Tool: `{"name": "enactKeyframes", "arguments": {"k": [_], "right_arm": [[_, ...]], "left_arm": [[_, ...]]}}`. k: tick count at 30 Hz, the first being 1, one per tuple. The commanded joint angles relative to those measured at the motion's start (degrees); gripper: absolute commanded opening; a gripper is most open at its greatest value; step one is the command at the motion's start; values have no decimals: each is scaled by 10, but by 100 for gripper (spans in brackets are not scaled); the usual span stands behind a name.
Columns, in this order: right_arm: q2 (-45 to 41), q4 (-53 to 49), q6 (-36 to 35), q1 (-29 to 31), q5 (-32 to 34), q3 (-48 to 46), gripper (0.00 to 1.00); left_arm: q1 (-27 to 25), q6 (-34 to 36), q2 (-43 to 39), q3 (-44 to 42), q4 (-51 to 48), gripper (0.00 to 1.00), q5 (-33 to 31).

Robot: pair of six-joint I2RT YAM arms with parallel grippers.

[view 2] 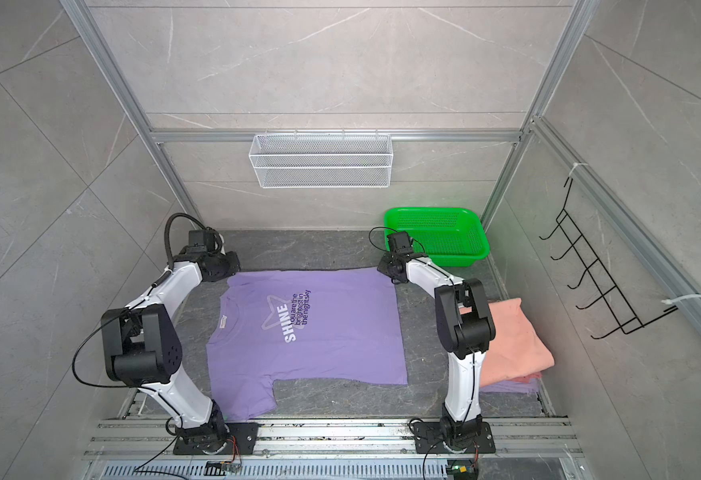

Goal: Fold and stack the t-shirts

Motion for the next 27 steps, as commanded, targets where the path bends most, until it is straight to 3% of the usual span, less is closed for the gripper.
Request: {"name": "enactKeyframes", "arguments": {"k": [1, 7, 13, 22, 25, 26, 27], "right_arm": [[-5, -6, -21, -7, -17, -12, 0], [-27, -2, -39, -11, -54, -51, 0], [-56, -17, -66, -11, -82, -75, 0], [-72, -47, -93, -11, -73, -102, 0], [-88, -41, -80, -11, -81, -130, 0], [-99, -45, -78, -10, -79, -138, 3], [-108, -48, -75, -11, -74, -145, 12]], "left_arm": [[-9, -23, -48, -34, -25, 0, -62], [-13, -48, -78, -116, -11, 0, -124], [-13, -59, -83, -119, -20, 0, -178], [-14, -80, -106, -158, -15, 0, -148], [-17, -103, -136, -177, -43, 0, -170], [-23, -113, -158, -189, -49, 0, -179], [-27, -121, -185, -204, -48, 3, -174]]}}
